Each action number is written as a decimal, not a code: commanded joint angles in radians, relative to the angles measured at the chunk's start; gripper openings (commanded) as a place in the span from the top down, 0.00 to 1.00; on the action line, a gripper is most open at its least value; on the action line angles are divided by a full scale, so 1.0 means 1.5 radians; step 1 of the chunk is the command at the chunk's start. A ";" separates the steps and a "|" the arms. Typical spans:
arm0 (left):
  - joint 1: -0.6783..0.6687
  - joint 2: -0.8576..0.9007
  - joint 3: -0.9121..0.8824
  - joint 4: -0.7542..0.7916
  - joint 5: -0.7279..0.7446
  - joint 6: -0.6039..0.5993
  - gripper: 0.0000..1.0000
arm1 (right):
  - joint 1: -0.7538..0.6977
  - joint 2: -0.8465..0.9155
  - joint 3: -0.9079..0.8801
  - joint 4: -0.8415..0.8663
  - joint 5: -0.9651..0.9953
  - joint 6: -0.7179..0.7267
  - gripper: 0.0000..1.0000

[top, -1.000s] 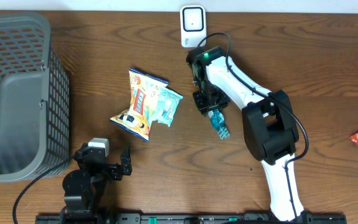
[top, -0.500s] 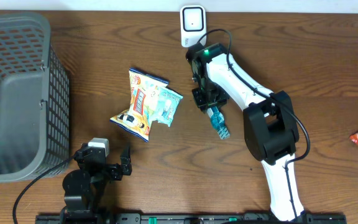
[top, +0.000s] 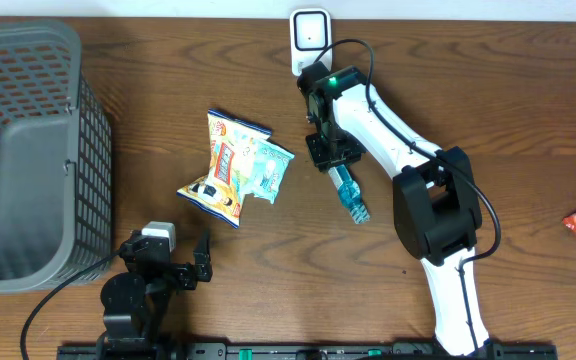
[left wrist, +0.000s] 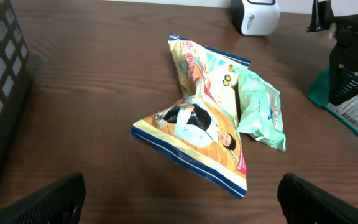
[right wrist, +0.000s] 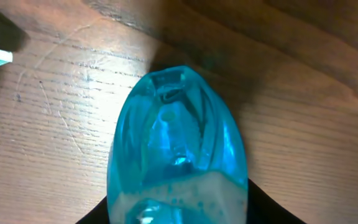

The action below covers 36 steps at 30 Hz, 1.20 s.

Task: Scan the item barcode
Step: 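Lift the teal bottle and hold it upright with the right gripper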

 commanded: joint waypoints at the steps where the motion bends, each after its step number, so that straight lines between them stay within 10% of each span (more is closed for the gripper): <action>1: 0.002 -0.001 -0.010 -0.011 0.006 -0.003 0.01 | 0.002 -0.025 0.013 0.002 -0.006 0.008 0.62; 36: 0.002 -0.001 -0.010 -0.011 0.006 -0.003 0.01 | 0.014 -0.025 -0.038 0.103 0.062 0.091 0.79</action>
